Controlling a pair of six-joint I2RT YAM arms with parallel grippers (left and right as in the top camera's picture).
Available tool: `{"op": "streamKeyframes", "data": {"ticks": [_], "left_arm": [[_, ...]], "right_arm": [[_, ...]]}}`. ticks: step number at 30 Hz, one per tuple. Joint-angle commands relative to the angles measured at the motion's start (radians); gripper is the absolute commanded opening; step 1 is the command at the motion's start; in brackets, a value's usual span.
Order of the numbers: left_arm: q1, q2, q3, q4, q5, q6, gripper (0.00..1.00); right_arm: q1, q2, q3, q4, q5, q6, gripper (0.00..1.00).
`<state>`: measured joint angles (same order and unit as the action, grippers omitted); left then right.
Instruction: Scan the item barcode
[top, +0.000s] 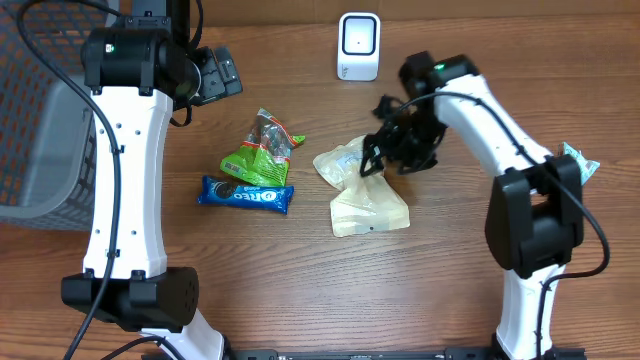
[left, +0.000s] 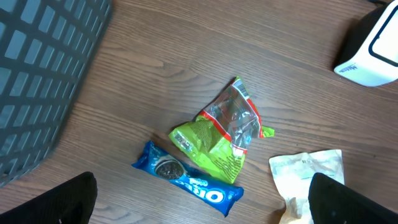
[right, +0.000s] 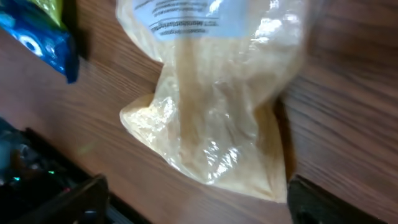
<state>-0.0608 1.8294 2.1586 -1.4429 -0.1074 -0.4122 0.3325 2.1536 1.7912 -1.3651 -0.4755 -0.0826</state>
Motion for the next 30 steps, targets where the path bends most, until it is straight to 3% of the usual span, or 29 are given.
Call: {"op": "streamKeyframes", "data": {"ticks": [1, 10, 12, 13, 17, 18, 25, 30], "left_arm": [[0.002, 0.011, 0.003, 0.004, 0.004, 0.016, 1.00], [0.002, 0.011, 0.003, 0.004, 0.004, 0.016, 1.00], [0.002, 0.011, 0.003, 0.004, 0.004, 0.016, 1.00], [0.002, 0.011, 0.003, 0.004, 0.004, 0.016, 1.00], [0.002, 0.011, 0.003, 0.004, 0.004, 0.016, 1.00], [0.002, 0.011, 0.003, 0.004, 0.004, 0.016, 1.00], [0.002, 0.011, 0.003, 0.004, 0.004, 0.016, 1.00], [0.002, 0.011, 0.003, 0.004, 0.004, 0.016, 1.00]], "right_arm": [[0.008, -0.015, -0.067, 0.039, 0.022, 0.009, 0.94], [-0.036, -0.015, -0.240, 0.185, -0.129, 0.008, 0.90], [-0.031, -0.014, -0.275, 0.219, -0.138, 0.009, 0.82], [-0.025, -0.014, -0.296, 0.240, -0.149, 0.009, 0.74], [-0.018, -0.014, -0.372, 0.301, -0.191, 0.009, 0.10], [-0.018, -0.014, -0.383, 0.306, -0.193, 0.009, 0.04], [-0.051, -0.038, -0.327, 0.271, -0.179, 0.010, 0.04], [-0.070, -0.117, -0.192, 0.209, 0.128, 0.131, 0.04]]}}
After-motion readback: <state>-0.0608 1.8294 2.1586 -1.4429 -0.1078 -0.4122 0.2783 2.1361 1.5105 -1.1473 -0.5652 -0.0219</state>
